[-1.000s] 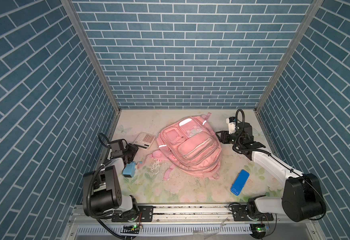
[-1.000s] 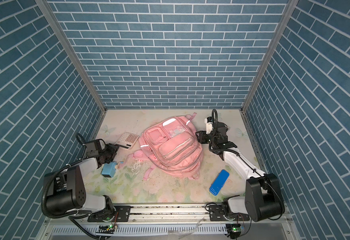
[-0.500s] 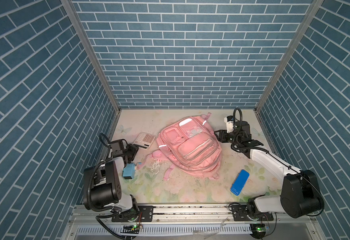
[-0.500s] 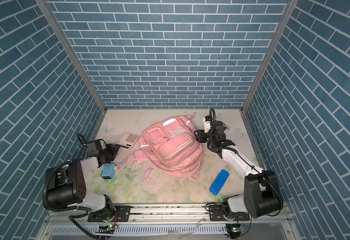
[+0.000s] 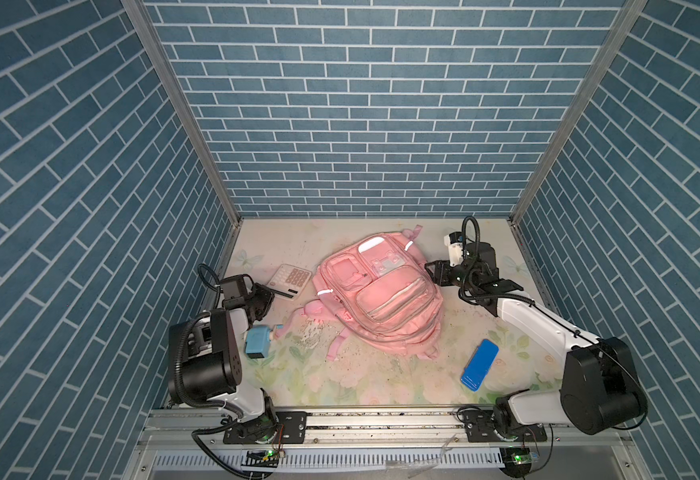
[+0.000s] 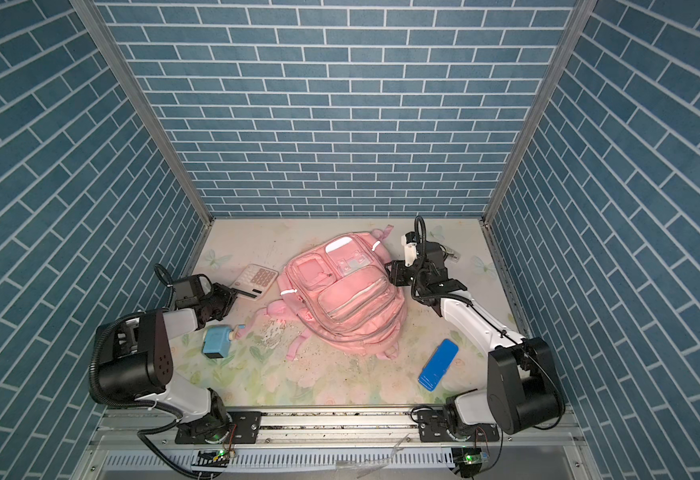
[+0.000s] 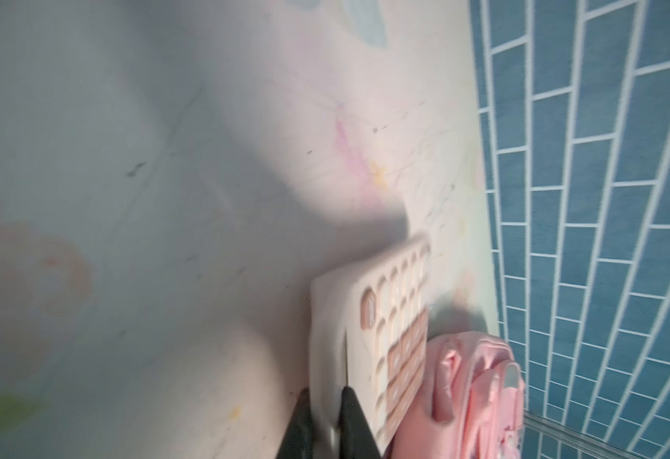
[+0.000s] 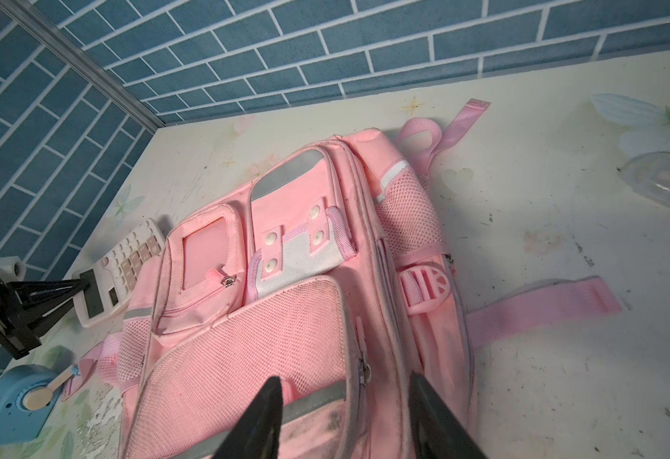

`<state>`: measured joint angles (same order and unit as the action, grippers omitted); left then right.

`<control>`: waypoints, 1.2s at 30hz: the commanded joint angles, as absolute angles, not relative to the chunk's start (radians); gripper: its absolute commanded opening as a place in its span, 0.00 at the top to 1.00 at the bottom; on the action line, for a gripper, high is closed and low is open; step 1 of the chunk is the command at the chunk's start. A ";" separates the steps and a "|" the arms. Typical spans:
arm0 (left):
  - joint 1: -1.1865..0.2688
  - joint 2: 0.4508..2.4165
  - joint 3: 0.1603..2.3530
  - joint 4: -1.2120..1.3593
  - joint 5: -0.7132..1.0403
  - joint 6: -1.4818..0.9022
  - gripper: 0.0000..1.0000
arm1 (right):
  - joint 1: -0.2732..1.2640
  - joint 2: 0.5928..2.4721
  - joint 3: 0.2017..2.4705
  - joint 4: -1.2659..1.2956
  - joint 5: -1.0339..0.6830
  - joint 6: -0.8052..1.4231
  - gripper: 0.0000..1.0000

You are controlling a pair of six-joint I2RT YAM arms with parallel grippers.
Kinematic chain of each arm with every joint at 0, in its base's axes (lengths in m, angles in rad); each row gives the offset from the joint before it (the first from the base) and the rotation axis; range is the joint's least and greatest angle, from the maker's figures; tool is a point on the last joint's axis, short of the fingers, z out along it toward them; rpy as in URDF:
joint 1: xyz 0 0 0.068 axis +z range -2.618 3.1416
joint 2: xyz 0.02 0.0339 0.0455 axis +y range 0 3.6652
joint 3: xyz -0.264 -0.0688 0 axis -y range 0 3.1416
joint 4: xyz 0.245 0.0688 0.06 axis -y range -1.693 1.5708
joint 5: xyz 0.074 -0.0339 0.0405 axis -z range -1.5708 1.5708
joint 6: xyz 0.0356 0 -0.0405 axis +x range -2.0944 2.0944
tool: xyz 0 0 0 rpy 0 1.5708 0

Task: Pack the student bag
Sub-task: 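Move the left gripper to the pink calculator and grasp its edge, then lift the calculator with the left gripper toward the right gripper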

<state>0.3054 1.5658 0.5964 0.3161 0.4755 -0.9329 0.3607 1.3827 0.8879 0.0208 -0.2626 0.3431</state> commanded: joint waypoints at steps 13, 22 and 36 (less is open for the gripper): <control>0.301 1.292 0.502 0.396 0.453 -1.123 1.00 | 0.427 1.329 0.899 0.045 -0.259 0.498 0.51; 0.129 1.104 0.517 0.456 0.303 -1.315 1.00 | 0.540 1.273 0.839 0.274 -0.233 0.812 0.52; -0.476 1.168 0.541 0.744 -0.340 -1.577 1.00 | 0.800 1.343 0.739 0.853 -0.039 1.206 0.50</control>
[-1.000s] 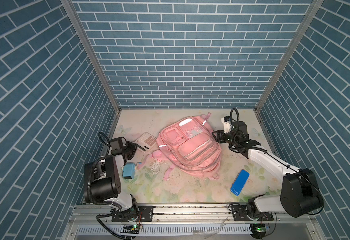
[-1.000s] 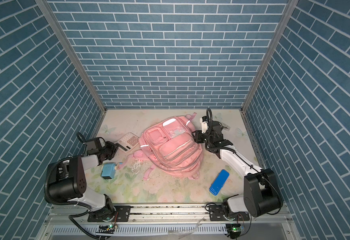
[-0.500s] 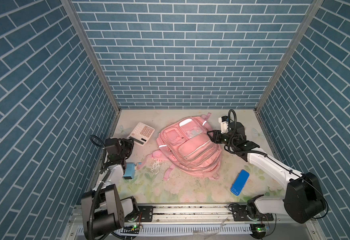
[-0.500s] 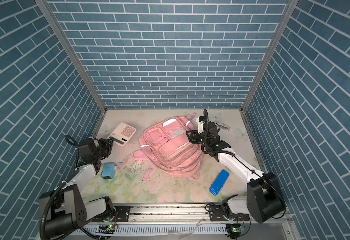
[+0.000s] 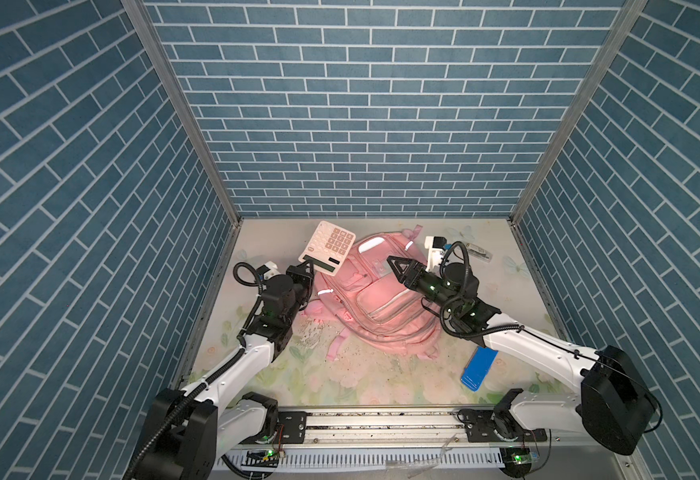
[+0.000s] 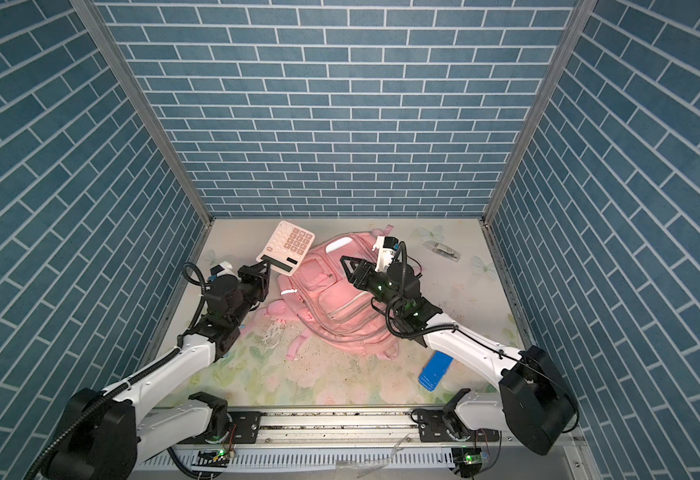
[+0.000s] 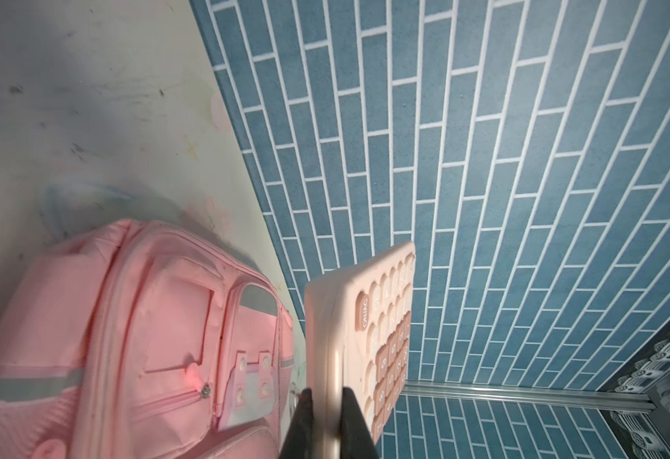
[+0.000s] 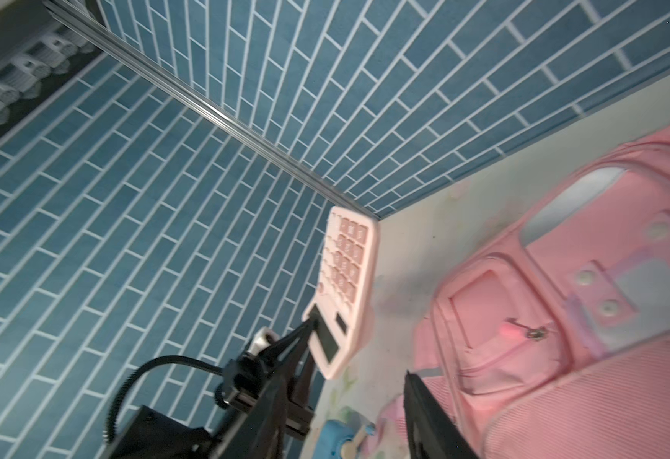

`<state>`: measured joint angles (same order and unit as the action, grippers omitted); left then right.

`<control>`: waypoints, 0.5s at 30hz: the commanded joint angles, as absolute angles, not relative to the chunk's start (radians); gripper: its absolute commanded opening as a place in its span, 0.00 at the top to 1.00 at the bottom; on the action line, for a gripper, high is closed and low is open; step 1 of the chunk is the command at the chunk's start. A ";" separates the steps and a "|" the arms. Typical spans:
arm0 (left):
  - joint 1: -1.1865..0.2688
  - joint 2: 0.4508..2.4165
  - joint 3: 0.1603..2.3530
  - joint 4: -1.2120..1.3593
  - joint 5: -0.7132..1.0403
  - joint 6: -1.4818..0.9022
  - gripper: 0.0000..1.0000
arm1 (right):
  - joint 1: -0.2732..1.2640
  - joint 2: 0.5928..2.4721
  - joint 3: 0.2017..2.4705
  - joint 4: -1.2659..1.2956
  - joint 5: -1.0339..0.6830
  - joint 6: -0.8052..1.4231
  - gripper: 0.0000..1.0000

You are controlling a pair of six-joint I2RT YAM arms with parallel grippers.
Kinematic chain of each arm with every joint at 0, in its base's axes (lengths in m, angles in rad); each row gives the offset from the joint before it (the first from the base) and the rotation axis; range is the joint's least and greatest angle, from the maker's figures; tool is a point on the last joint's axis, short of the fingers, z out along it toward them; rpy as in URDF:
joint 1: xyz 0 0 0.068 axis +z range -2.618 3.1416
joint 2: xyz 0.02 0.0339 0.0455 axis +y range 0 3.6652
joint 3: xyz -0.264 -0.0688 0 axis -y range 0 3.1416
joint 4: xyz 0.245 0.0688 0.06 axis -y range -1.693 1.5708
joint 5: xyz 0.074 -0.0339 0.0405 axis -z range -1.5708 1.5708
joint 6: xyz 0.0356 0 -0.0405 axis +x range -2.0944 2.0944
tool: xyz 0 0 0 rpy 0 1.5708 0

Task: Pack the student bag
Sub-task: 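Lift the calculator with the left gripper toward the right gripper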

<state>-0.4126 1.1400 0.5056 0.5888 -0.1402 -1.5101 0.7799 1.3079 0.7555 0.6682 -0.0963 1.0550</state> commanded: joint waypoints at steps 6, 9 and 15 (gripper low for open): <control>-0.602 1.292 0.581 0.881 -0.422 -1.635 1.00 | 0.841 1.410 0.735 0.964 -0.028 1.274 0.49; -0.640 1.334 0.612 0.914 -0.428 -1.639 1.00 | 0.856 1.442 0.747 0.963 -0.042 1.272 0.49; -0.619 1.356 0.685 0.811 -0.243 -1.559 1.00 | 0.825 1.372 0.659 0.942 0.039 1.190 0.47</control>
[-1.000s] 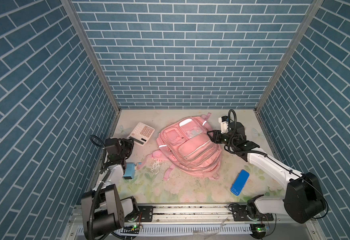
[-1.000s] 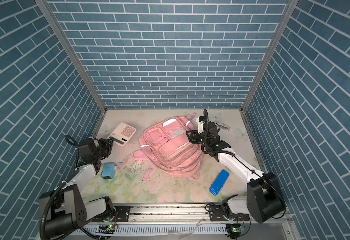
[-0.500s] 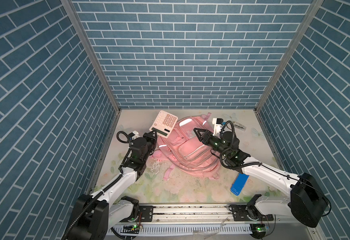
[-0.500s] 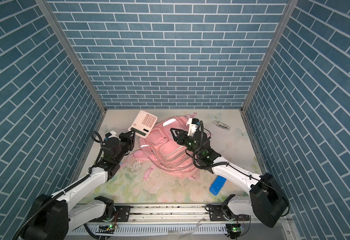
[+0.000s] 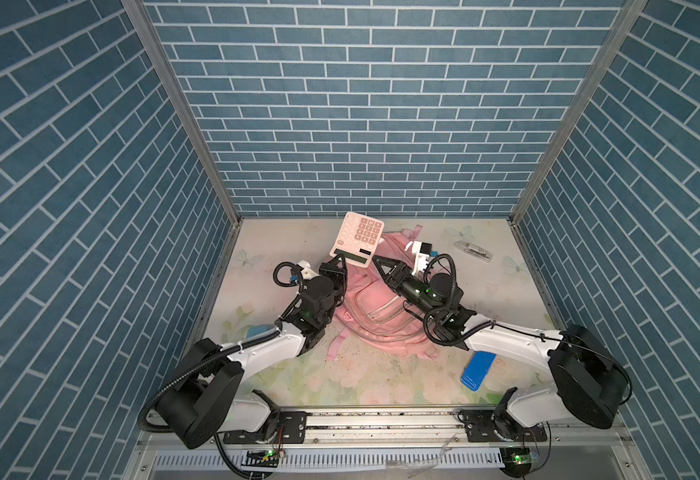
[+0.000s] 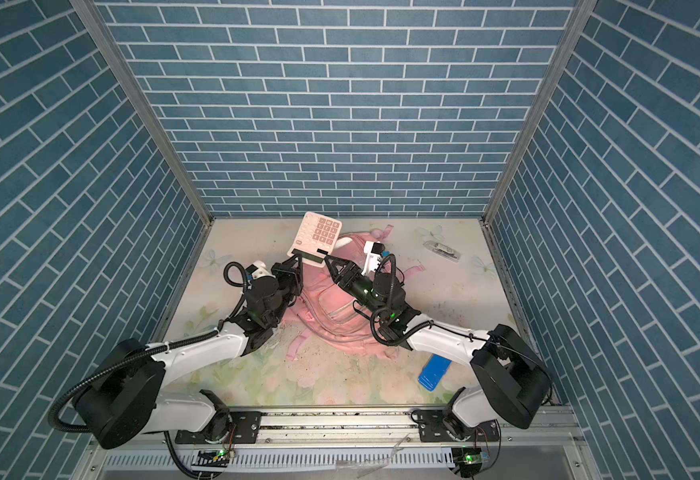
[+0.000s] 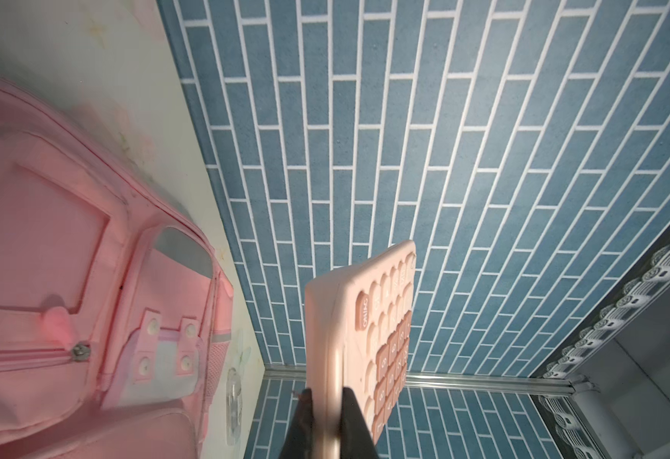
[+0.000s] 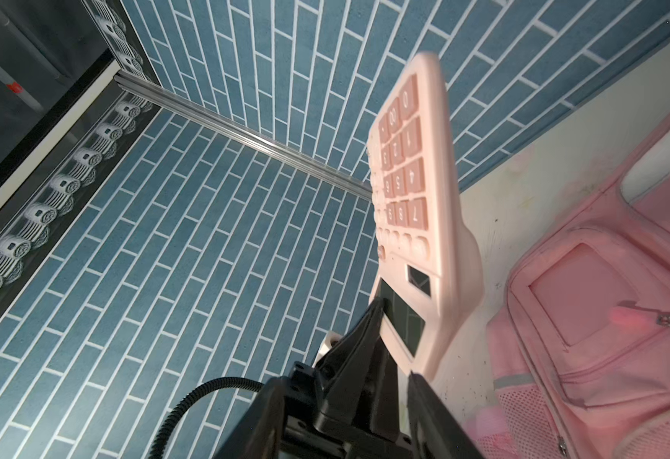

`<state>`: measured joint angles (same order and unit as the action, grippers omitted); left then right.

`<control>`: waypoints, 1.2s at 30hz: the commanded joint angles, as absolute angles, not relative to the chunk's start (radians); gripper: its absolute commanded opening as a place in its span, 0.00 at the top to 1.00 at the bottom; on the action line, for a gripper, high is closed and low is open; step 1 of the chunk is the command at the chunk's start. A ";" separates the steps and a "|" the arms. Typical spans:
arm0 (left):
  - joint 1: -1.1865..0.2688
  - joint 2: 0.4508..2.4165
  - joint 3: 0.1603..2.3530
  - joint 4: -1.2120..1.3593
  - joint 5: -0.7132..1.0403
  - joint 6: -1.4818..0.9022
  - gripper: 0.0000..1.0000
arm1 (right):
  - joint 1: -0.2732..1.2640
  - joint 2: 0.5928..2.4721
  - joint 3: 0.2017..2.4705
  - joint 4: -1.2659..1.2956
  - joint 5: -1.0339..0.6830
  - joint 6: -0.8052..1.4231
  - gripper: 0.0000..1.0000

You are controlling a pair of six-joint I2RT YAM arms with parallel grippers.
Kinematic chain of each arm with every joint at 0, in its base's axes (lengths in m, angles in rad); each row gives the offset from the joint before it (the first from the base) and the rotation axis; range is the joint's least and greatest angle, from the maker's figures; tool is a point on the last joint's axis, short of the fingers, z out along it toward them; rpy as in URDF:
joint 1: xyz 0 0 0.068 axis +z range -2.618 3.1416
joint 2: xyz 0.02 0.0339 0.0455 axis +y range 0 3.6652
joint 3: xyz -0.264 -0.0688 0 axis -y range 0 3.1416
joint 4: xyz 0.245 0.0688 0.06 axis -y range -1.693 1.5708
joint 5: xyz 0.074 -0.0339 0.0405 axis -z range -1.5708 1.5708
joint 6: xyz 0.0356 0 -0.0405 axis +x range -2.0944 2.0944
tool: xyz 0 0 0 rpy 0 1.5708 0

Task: Pack the student bag
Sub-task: 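Lift the calculator with the left gripper toward the right gripper, then grasp the calculator with the right gripper from the left gripper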

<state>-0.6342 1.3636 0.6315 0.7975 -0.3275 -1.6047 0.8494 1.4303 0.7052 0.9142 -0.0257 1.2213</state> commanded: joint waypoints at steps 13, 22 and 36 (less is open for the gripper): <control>-0.507 1.503 0.895 0.544 0.376 -1.234 1.00 | 0.422 1.154 0.739 0.383 -0.442 0.832 0.34; -0.507 1.554 1.057 0.308 0.466 -1.029 1.00 | 0.282 1.208 0.791 0.255 -0.589 0.741 0.34; -0.509 1.606 1.085 0.290 0.518 -1.014 1.00 | 0.251 1.340 0.842 0.240 -0.738 0.688 0.36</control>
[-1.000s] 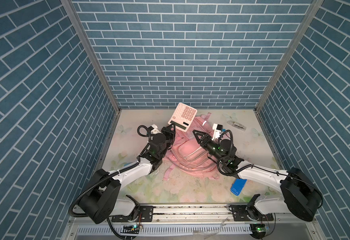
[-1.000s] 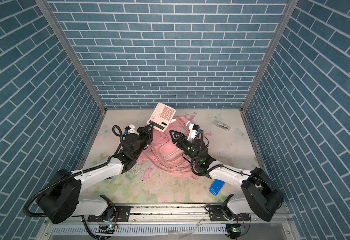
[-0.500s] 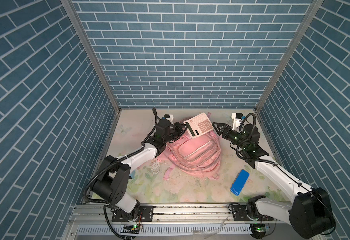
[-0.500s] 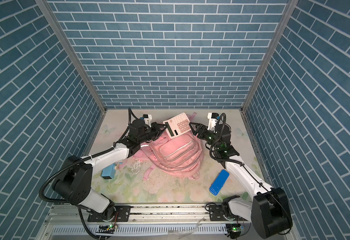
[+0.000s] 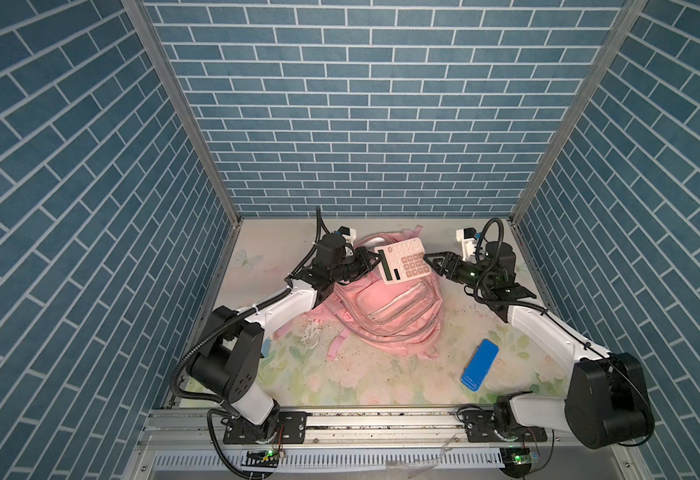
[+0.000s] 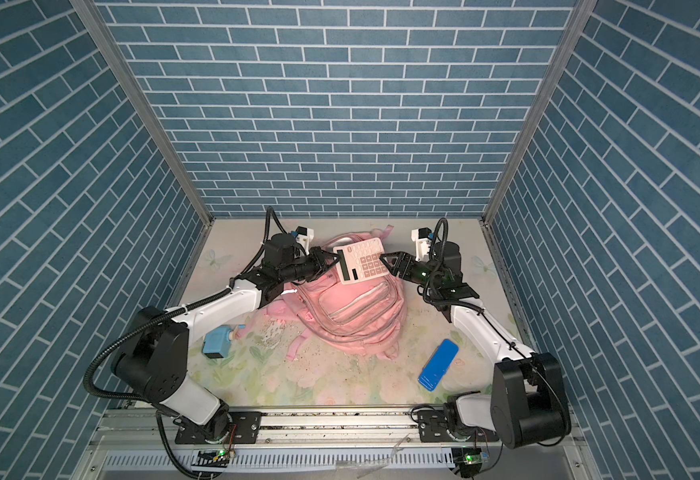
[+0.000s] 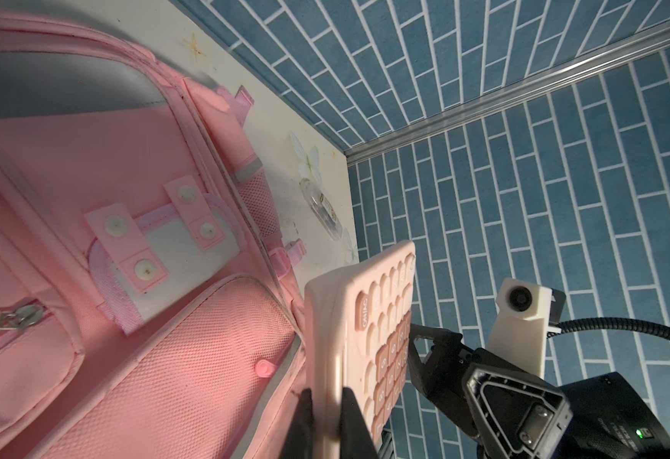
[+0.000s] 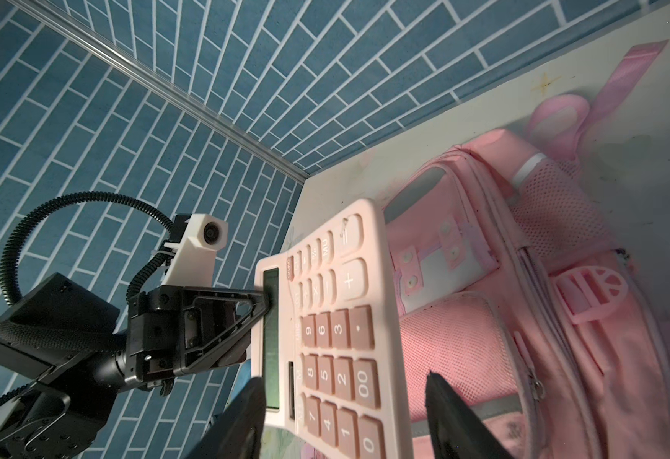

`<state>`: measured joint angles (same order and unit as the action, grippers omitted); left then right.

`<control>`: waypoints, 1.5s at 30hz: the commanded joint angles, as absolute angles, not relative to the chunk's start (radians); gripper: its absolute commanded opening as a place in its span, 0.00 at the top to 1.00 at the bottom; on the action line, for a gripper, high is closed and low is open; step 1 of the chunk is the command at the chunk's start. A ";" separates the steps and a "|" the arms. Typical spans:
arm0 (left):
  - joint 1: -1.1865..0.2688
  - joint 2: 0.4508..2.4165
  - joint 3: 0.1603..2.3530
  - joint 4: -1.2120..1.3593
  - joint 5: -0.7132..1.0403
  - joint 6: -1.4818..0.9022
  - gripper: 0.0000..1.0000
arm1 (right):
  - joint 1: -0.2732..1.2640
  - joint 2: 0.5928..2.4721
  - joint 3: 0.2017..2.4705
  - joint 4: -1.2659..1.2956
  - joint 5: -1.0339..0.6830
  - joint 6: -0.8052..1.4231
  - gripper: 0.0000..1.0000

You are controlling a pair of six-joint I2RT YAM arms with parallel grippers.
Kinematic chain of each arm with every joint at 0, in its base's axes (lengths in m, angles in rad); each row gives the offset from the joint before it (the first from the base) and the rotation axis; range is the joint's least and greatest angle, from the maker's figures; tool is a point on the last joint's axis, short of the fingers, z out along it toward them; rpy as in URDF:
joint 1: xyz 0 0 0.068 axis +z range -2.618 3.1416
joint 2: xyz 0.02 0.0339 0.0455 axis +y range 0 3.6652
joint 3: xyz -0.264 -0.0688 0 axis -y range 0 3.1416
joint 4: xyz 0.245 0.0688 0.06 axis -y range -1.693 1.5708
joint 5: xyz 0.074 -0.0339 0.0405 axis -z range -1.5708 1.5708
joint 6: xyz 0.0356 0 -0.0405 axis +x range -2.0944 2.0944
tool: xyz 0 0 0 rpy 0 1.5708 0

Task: Pack the student bag
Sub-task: 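Grasp the calculator with the right gripper from the left gripper, then carry the calculator with the right gripper while left moves to the backpack opening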

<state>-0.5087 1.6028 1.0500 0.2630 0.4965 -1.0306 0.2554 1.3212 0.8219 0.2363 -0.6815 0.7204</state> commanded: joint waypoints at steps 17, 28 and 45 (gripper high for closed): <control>-0.531 1.603 1.087 0.298 0.574 -1.001 1.00 | 0.252 1.399 0.811 0.359 -0.876 0.786 0.56; -0.528 1.617 1.118 0.256 0.606 -0.961 1.00 | 0.252 1.414 0.799 0.418 -0.931 0.876 0.80; -0.444 1.466 1.149 -0.098 0.293 -0.586 0.34 | 0.186 1.346 0.707 0.518 -0.805 1.029 0.94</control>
<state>-0.4446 1.4994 1.1255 -0.0055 0.3843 -0.6971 0.2001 1.3933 0.7082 0.4507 -0.8268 0.9886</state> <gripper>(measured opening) 0.662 0.150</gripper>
